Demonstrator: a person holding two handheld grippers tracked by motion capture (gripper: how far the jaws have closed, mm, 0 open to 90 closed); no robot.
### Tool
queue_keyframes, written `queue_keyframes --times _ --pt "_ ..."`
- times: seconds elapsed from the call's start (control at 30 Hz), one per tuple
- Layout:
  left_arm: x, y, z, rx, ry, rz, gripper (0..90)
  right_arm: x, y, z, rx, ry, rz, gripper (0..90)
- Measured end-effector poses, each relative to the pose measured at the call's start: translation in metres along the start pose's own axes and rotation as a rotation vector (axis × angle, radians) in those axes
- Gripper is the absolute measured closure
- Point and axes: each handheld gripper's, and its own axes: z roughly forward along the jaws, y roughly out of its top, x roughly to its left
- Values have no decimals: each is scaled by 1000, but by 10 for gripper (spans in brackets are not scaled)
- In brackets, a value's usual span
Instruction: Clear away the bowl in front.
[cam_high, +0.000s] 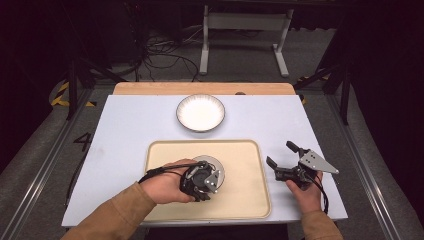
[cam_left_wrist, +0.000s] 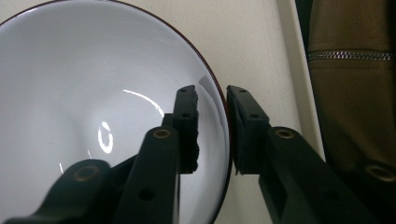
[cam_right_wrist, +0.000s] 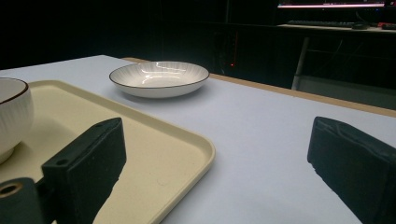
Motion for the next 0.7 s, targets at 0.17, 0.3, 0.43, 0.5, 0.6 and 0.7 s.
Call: queue_keyframes --times 0.17,0.3,0.43,0.5,0.6,0.7 --pt "0 -2 -5 -48 -28 -25 681 0 0 0 -1 -2 0 50" --pt "1 -4 -14 -82 -37 -52 680 0 0 0 -1 -2 0 49" --pt "3 -7 -22 -155 -44 -80 662 0 0 0 -1 -3 0 49" --pt "3 -8 -25 -188 -37 -99 658 0 0 0 -1 -3 1 49" --pt "3 -10 -31 -254 -27 -126 644 0 0 0 -1 -3 -1 50" --pt "4 -12 -36 -297 -3 -148 633 1 0 0 1 -2 -11 50"
